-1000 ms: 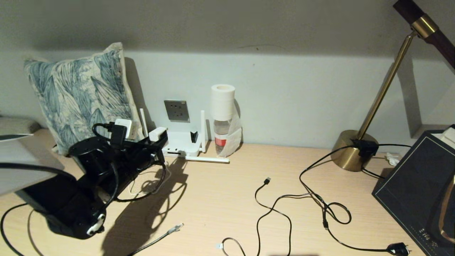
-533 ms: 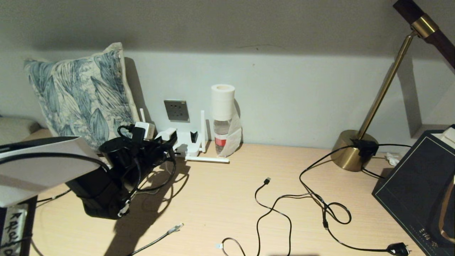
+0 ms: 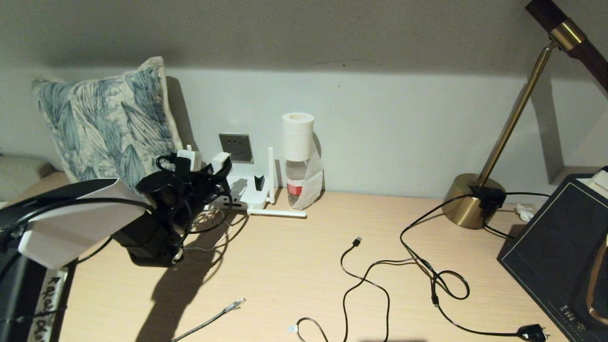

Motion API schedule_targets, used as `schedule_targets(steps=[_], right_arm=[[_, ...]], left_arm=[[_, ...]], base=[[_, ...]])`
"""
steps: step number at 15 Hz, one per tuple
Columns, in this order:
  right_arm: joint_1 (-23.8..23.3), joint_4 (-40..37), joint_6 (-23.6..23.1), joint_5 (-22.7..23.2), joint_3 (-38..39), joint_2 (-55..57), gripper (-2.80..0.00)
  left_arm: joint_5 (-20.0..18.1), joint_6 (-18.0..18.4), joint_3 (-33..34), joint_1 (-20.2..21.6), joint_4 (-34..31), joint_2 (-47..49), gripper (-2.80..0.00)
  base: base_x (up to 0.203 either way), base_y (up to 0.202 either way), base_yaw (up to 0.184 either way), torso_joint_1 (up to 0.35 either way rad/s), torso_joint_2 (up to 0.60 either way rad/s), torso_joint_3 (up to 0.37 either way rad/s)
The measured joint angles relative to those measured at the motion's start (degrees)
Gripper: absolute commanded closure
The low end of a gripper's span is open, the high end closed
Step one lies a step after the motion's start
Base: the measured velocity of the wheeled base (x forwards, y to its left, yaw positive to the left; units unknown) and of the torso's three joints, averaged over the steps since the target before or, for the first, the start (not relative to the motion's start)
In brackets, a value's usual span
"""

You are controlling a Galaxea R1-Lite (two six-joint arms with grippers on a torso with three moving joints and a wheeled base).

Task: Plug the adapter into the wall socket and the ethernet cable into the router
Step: Align plug and socket

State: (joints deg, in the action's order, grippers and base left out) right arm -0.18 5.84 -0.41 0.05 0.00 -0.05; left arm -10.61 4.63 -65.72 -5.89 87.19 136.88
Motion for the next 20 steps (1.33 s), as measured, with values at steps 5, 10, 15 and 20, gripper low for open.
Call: schedule_targets(steps=[5,10,15,20], right_arm=[[0.0,0.0,0.0,0.02,0.0,0.0,0.0],[0.0,0.0,0.01,0.02,0.0,0.0,0.0],[0.0,0.0,0.0,0.02,0.0,0.0,0.0],[0.0,-0.01,0.0,0.0,0.0,0.0,0.0]], left_arm=[[1.07,0.14,-8.1,-0.17,0.0,3.99,0.0],[2.18,0.11,-9.64,-0.65,0.0,5.13,0.0],[3.04,-0.08,-9.69,-0.48,-0.93,5.17,0.0],[3.47,-0.25,-9.8,-0.04,-1.38,5.3,0.0]], base=[[0.0,0.0,0.0,0.0,0.0,0.0],[0.0,0.0,0.0,0.0,0.0,0.0],[0.0,0.0,0.0,0.0,0.0,0.0],[0.0,0.0,0.0,0.0,0.0,0.0]])
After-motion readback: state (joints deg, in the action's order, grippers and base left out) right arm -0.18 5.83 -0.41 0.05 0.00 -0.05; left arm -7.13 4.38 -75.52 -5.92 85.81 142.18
